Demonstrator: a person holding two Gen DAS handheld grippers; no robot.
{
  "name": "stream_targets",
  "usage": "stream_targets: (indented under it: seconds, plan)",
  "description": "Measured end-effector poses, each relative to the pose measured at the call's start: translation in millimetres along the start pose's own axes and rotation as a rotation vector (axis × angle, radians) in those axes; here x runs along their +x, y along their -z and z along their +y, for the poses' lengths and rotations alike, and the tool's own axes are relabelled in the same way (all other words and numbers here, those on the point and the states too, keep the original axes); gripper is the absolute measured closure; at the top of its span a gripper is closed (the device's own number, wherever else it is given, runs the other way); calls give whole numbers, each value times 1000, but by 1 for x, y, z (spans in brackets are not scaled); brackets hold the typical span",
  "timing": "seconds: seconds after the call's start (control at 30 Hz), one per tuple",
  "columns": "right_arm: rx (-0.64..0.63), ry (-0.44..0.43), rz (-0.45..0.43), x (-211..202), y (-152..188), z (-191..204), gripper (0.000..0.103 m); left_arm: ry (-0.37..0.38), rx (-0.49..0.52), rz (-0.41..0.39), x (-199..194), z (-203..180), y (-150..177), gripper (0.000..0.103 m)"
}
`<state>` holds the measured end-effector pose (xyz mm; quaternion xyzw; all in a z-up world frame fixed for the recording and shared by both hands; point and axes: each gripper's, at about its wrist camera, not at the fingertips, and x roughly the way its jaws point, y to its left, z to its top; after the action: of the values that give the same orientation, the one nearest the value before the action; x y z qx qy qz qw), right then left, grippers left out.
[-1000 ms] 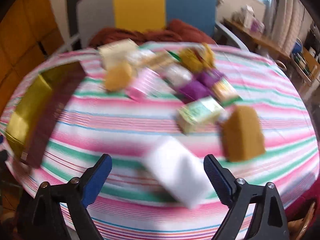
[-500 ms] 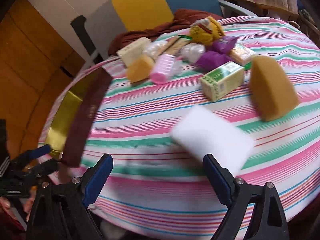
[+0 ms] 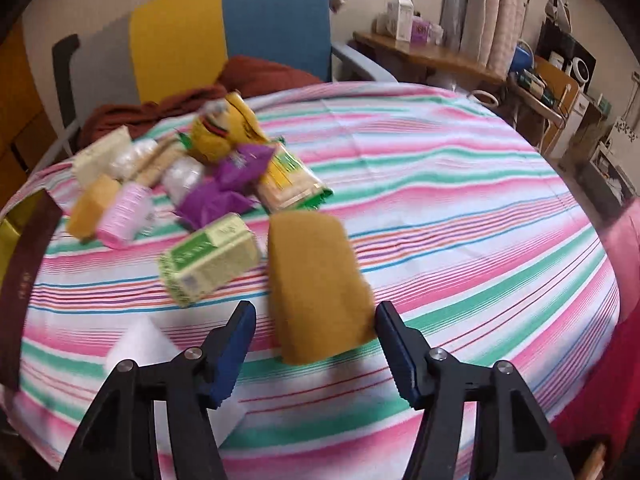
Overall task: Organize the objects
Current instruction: 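Grasp the white eraser block with left tool while right tool grasps a yellow sponge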
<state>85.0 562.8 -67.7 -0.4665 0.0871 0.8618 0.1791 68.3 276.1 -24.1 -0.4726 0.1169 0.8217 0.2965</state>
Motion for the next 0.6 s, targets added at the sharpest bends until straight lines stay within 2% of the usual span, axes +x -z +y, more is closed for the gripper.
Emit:
stream_targets:
  seconds: [0.03, 0.07, 0.27, 0.33, 0.53, 0.6]
  plan:
    - [1, 13, -6, 2, 0, 0, 41, -4, 15, -4, 3, -4, -3, 0]
    - [8, 12, -14, 3, 1, -2, 48, -9, 22, -5, 4, -6, -5, 0]
    - [139, -61, -32, -11, 9, -23, 54, 14, 42, -6, 23, -26, -22, 0]
    - [185, -81, -43, -21, 15, -30, 55, 60, 38, 7, 34, -35, -28, 0]
    - [191, -14, -80, -64, 35, -30, 55, 230, -16, 90, 75, -64, -45, 0]
    - [196, 5, -102, -77, 41, -30, 55, 231, 15, 113, 84, -77, -47, 0]
